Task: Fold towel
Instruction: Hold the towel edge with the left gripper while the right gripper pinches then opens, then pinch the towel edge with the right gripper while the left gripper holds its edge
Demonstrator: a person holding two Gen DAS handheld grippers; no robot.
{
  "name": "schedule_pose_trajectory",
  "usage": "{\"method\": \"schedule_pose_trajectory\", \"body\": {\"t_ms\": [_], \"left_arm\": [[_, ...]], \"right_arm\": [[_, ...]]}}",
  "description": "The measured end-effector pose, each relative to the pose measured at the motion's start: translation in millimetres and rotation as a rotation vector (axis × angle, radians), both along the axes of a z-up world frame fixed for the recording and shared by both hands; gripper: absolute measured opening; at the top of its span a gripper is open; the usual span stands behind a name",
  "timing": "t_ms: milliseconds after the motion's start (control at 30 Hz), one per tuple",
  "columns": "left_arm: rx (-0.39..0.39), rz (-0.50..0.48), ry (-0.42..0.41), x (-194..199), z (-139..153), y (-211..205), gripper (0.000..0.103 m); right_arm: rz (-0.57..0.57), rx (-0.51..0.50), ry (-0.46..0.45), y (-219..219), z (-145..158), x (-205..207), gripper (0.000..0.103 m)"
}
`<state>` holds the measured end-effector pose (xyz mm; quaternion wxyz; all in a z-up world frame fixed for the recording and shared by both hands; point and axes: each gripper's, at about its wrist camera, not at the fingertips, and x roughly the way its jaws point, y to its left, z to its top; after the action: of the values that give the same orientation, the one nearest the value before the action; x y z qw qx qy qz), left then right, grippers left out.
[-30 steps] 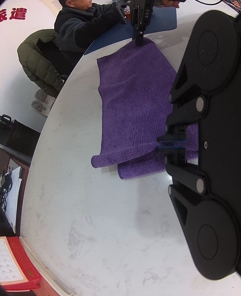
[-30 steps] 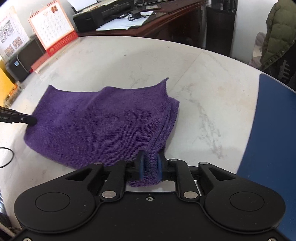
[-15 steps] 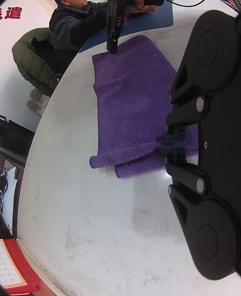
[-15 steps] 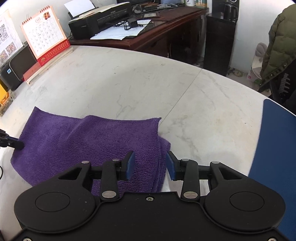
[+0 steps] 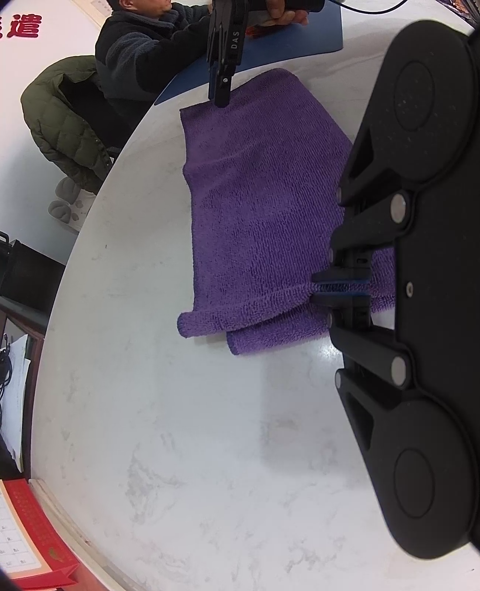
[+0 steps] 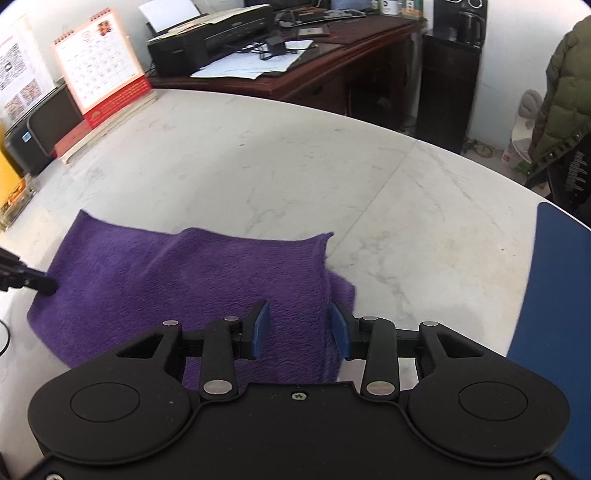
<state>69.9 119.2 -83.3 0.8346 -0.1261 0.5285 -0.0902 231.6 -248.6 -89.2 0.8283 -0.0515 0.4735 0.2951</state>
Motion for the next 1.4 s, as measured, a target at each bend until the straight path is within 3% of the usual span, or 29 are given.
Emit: {"method": "schedule_pose_trajectory", "body": {"t_ms": [267,400,433,467,1400], "left_arm": [[-0.003,0.005,0.001,-1,-1,0,0.004],[-0.005,0.010,-0.002,-1,-2,0,0.003],[-0.006,0.011,-0.004,-1,-2,0,0.003],[-0.009,0.013,-0.006,-2,-2,1,0.003],[-0.148,0.013,-0.012,-25,13,16,0.003]], "right_arm": [[0.015,0.003,0.007,5,-1,-1,0.034],[0.016,0.005,0.006,6,0,-3,0.018],[0.015,0.007,0.005,5,0,-3,0.008],[0.014,0.009,0.004,4,1,-3,0.004],[-0.013,0.128,0.040,-21,34,-23,0.003]]}}
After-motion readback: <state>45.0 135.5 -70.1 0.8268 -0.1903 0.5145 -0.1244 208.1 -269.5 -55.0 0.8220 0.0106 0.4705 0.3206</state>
